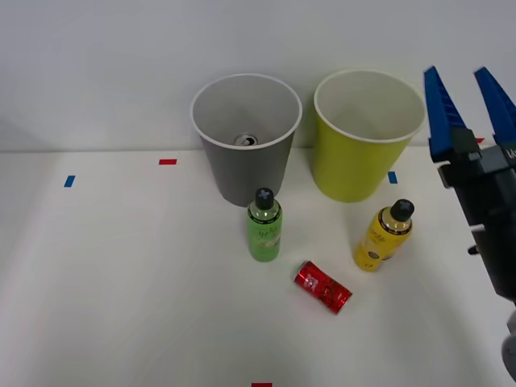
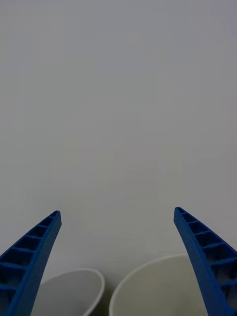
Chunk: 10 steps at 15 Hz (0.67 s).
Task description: Put cans in the gray bin, plastic bottles in the light green bin
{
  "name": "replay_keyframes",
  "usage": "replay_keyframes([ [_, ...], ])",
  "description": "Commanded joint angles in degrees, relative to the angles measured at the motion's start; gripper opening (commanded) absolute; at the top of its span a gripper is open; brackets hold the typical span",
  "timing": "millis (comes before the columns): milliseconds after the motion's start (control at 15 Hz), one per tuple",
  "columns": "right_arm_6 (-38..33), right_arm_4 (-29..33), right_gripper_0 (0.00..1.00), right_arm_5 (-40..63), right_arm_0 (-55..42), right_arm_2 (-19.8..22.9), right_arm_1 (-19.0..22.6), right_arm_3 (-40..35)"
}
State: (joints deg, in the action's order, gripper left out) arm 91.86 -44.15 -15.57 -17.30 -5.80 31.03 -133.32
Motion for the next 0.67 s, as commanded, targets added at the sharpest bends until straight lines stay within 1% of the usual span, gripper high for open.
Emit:
replay_keyframes([
  [67, 1.92, 3.01, 0.77, -7.46, -10.65, 2.55, 0.79, -0.45],
  [467, 5.44, 2.57, 0.77, -8.6, -21.72, 4.48, -3.08, 0.34],
  [600, 6.58, 4.6, 0.77, -9.57, -22.34, 5.01, -4.57, 4.38],
  [667, 6.76, 6.18, 0.77, -10.36, -21.81, 4.92, -5.71, 7.63],
])
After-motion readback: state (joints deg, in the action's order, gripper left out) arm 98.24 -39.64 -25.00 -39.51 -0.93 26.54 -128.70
